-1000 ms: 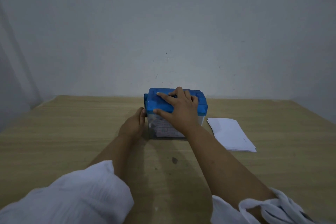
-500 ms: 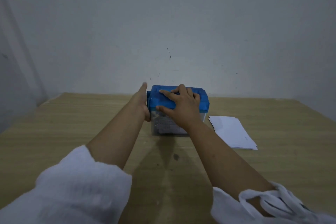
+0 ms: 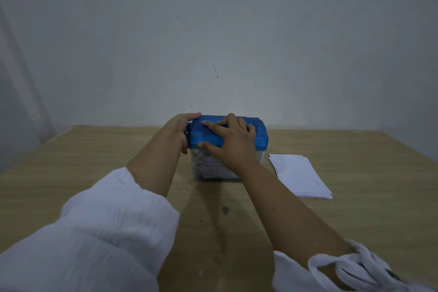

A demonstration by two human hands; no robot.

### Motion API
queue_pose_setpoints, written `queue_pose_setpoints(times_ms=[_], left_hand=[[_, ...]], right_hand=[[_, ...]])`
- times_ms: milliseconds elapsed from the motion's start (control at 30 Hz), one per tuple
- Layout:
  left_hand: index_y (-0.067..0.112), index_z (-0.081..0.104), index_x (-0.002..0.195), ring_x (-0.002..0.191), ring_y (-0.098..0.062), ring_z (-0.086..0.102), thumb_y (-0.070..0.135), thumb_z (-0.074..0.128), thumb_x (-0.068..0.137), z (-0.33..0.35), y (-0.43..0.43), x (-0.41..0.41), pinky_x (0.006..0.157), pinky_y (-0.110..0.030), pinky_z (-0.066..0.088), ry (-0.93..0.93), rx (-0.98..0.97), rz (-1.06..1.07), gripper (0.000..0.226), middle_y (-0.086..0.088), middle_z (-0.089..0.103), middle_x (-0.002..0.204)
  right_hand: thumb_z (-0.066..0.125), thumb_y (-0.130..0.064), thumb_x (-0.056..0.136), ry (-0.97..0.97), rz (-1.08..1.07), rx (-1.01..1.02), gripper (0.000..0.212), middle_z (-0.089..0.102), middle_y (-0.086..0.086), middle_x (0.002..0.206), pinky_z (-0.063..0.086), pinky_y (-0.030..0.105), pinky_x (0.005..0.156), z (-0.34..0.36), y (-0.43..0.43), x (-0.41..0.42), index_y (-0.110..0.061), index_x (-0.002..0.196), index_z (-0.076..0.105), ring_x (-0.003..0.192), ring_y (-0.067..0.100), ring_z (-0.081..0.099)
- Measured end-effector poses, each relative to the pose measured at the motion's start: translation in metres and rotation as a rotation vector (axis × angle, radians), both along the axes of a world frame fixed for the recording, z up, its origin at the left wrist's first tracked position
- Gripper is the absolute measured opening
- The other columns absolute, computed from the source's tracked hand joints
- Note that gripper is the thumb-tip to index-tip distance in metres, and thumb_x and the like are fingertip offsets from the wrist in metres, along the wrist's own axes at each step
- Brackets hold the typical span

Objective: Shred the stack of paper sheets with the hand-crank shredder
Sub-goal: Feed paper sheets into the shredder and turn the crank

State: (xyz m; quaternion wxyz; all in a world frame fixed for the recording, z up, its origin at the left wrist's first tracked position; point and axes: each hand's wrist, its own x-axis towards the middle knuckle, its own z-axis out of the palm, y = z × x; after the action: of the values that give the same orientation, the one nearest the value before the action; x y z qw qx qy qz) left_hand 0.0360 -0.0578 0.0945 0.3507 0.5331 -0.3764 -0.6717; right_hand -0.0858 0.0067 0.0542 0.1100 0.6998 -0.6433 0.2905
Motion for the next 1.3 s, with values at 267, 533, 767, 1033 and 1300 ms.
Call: queue_pose_setpoints(times_ms=[267,533,767,1033,1300], left_hand=[[0.004,0.058,0.082,0.066,-0.028,0.059,0.024,0.062,0.089,-0.006,-0.002,-0.004,0.040,-0.031,0.052,0.133,-0.082,0.055,0.021,-0.012,0.062,0.081],[0.009,0.060,0.115,0.113,-0.022,0.055,-0.002,0.047,0.091,-0.011,-0.012,-0.012,0.095,-0.035,0.048,0.063,-0.509,0.199,0.030,-0.006,0.056,0.131],[0.017,0.058,0.085,0.107,-0.011,0.057,-0.002,0.050,0.091,-0.026,-0.011,-0.009,0.081,-0.024,0.051,0.167,-0.638,0.233,0.021,0.001,0.061,0.119],[0.018,0.047,0.109,0.108,-0.006,0.053,0.011,0.047,0.098,-0.048,0.010,-0.010,0.086,-0.018,0.049,0.170,-0.804,0.194,0.013,0.011,0.053,0.119],[0.017,0.017,0.149,0.129,-0.015,0.043,0.030,0.044,0.099,-0.059,0.041,0.000,0.100,-0.027,0.038,-0.117,-0.813,0.046,0.059,0.001,0.040,0.144]], right_hand=[[0.053,-0.061,0.083,-0.020,0.011,-0.005,0.055,0.041,-0.005,0.118,0.015,0.029,0.091,0.000,0.000,0.000,-0.042,0.135,0.044,0.110,0.013,0.037],[0.054,-0.059,0.083,-0.037,0.024,-0.009,0.054,0.041,-0.005,0.118,0.016,0.030,0.094,0.001,0.000,-0.001,-0.042,0.134,0.045,0.111,0.013,0.036],[0.053,-0.062,0.082,-0.034,0.028,-0.031,0.055,0.042,-0.005,0.117,0.016,0.029,0.092,-0.001,-0.004,-0.003,-0.043,0.133,0.046,0.109,0.013,0.037],[0.053,-0.058,0.084,-0.026,0.022,-0.035,0.053,0.042,-0.005,0.117,0.015,0.028,0.091,-0.002,-0.003,-0.004,-0.042,0.134,0.045,0.109,0.013,0.037],[0.052,-0.044,0.092,-0.036,0.117,0.030,0.060,0.042,-0.002,0.137,-0.001,0.033,0.113,-0.001,0.008,-0.011,-0.026,0.146,0.030,0.133,0.017,0.031]])
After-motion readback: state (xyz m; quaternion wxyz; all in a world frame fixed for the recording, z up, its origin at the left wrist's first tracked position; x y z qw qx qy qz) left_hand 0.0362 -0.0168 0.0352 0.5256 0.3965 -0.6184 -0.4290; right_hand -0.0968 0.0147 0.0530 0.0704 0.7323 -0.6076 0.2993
